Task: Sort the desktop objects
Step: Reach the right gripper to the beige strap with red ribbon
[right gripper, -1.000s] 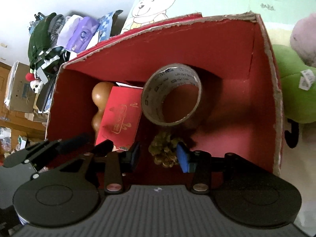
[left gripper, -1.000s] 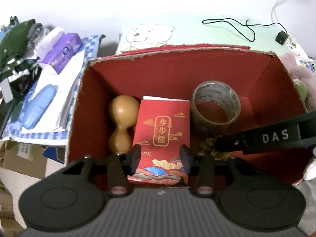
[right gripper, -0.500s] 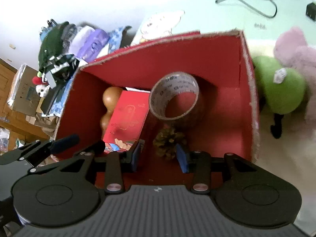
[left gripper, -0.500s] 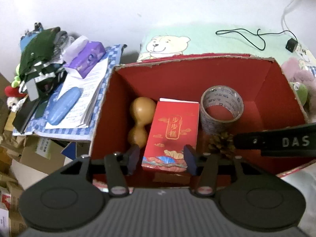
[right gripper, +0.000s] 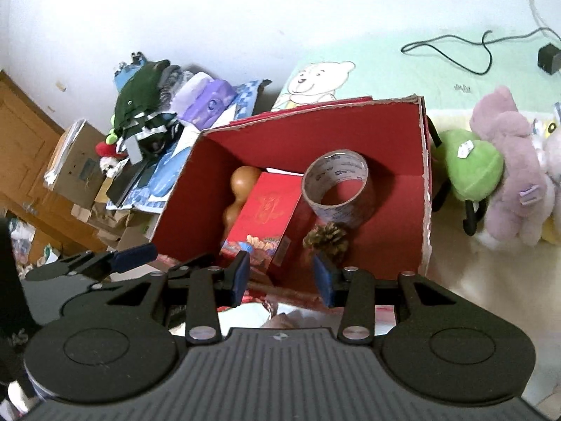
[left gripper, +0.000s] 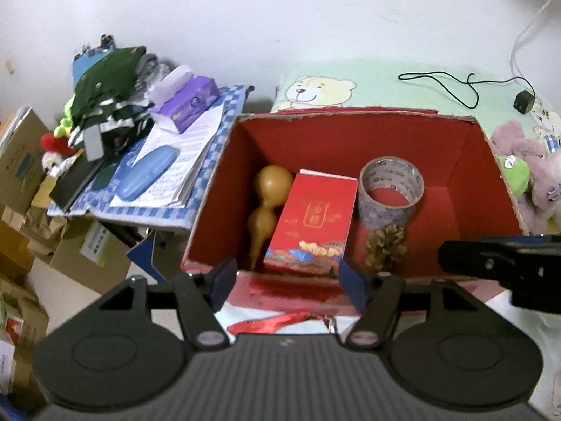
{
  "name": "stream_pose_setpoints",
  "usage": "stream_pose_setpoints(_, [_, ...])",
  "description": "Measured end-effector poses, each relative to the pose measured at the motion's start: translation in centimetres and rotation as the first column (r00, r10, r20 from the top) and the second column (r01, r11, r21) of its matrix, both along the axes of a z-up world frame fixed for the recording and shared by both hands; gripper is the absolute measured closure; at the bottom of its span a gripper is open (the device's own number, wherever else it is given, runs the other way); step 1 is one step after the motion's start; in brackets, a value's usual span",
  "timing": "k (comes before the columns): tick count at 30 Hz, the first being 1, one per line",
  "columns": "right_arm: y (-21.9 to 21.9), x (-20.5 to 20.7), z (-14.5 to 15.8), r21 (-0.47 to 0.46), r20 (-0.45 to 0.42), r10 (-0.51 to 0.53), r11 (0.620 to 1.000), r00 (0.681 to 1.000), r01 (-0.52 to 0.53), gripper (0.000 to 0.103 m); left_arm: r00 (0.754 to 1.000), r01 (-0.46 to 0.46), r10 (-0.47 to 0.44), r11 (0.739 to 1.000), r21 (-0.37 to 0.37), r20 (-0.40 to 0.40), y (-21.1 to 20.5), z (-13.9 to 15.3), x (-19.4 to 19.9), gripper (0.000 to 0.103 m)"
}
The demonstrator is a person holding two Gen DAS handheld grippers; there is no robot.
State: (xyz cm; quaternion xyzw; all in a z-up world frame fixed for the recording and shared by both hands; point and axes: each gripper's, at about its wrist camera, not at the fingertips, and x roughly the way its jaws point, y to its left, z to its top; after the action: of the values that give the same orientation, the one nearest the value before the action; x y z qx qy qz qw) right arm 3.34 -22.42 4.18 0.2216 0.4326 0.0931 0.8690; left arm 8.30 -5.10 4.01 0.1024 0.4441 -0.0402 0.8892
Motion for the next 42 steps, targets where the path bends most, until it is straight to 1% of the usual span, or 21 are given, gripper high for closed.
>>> stream_pose_setpoints(5, [0.1, -1.5, 0.3, 0.042, 0.006, 0.030, 0.999, 1.000, -0.030, 0.059, 0.999, -0.025, 0.025, 1.000, -0.001, 0.027, 1.5, 0.1, -2.0, 0.034])
stream_pose_setpoints(8, [0.4, -2.4, -0.3, 0.075, -0.003, 0.052, 0.996, 0.999, -0.052, 0.058, 0.999, -0.030, 0.031, 1.000, -0.007, 0.023, 2.7, -0.5, -2.8, 0.034])
stream_pose_setpoints(10, [0.6, -3.0, -1.2, 0.096, -0.025, 0.061, 0.994, 0.998, -0.058, 0.058, 0.999, -0.041, 0.041, 0.999, -0.016, 0.002, 3.7, -1.5, -3.1, 0.034])
stream_pose_setpoints(12, [0.8, -3.3, -2.4, 0.109, -0.054, 0.069, 0.992, 0.996, -0.063, 0.058, 0.999, -0.039, 0.038, 0.998, -0.042, -0.033, 4.6, -2.6, -3.3, 0.035])
stream_pose_setpoints(15, [1.0, -3.3, -4.7, 0.122, -0.112, 0.055, 0.992, 0.992, -0.041, 0.058, 0.997, -0.018, 0.011, 0.996, -0.089, -0.076, 5.6, -4.2, -3.7, 0.035])
stream_pose_setpoints(19, [1.0, -3.1, -7.0, 0.176, -0.170, 0.035, 0.984, 0.985, -0.005, 0.058, 0.993, 0.024, -0.036, 0.994, -0.104, -0.109, 5.9, -6.3, -4.3, 0.033])
stream_pose_setpoints(21, [1.2, -2.8, -7.8, 0.178, -0.182, 0.023, 0.984, 0.983, 0.010, 0.058, 0.991, 0.046, -0.060, 0.993, -0.112, -0.124, 5.6, -7.1, -4.6, 0.031])
stream_pose_setpoints(23, [1.5, -2.5, -8.4, 0.180, -0.200, 0.020, 0.983, 0.980, 0.016, 0.058, 0.987, 0.076, -0.090, 0.991, -0.107, -0.130, 5.1, -7.8, -4.9, 0.028])
stream_pose_setpoints(26, [2.1, -1.9, -9.5, 0.200, -0.238, 0.020, 0.979, 0.971, 0.029, 0.057, 0.985, 0.095, -0.104, 0.993, -0.072, -0.138, 4.6, -9.0, -5.0, 0.026])
stream_pose_setpoints(29, [2.7, -1.4, -10.3, 0.219, -0.260, 0.022, 0.975, 0.965, 0.037, 0.056, 0.975, 0.099, -0.116, 0.990, -0.096, -0.188, 4.9, -10.2, -4.6, 0.026])
stream_pose_setpoints(30, [2.9, -1.2, -10.6, 0.220, -0.268, 0.022, 0.975, 0.963, 0.039, 0.055, 0.973, 0.104, -0.123, 0.989, -0.102, -0.196, 5.0, -10.4, -4.6, 0.026])
stream_pose_setpoints(31, [3.1, -0.9, -10.9, 0.219, -0.279, 0.023, 0.975, 0.960, 0.041, 0.052, 0.972, 0.108, -0.128, 0.988, -0.108, -0.199, 5.0, -10.6, -4.6, 0.025])
stream_pose_setpoints(32, [3.3, -0.8, -11.1, 0.221, -0.288, 0.021, 0.974, 0.957, 0.045, 0.051, 0.970, 0.112, -0.134, 0.987, -0.119, -0.204, 5.1, -10.7, -4.6, 0.023])
stream_pose_setpoints(34, [3.6, -0.3, -11.5, 0.224, -0.307, 0.025, 0.973, 0.952, 0.046, 0.051, 0.966, 0.118, -0.146, 0.983, -0.139, -0.215, 5.1, -11.0, -4.5, 0.023])
stream_pose_setpoints(36, [4.0, 0.0, -11.9, 0.225, -0.317, 0.030, 0.973, 0.948, 0.044, 0.051, 0.960, 0.123, -0.158, 0.979, -0.161, -0.232, 4.9, -11.2, -4.4, 0.026])
stream_pose_setpoints(38, [4.3, 0.2, -12.1, 0.226, -0.321, 0.037, 0.973, 0.946, 0.039, 0.051, 0.950, 0.144, -0.189, 0.972, -0.185, -0.250, 4.4, -11.5, -4.4, 0.029])
stream_pose_setpoints(42, [4.2, 0.6, -12.0, 0.220, -0.326, 0.040, 0.975, 0.944, 0.035, 0.051, 0.940, 0.183, -0.236, 0.959, -0.218, -0.246, 3.0, -11.4, -5.1, 0.027])
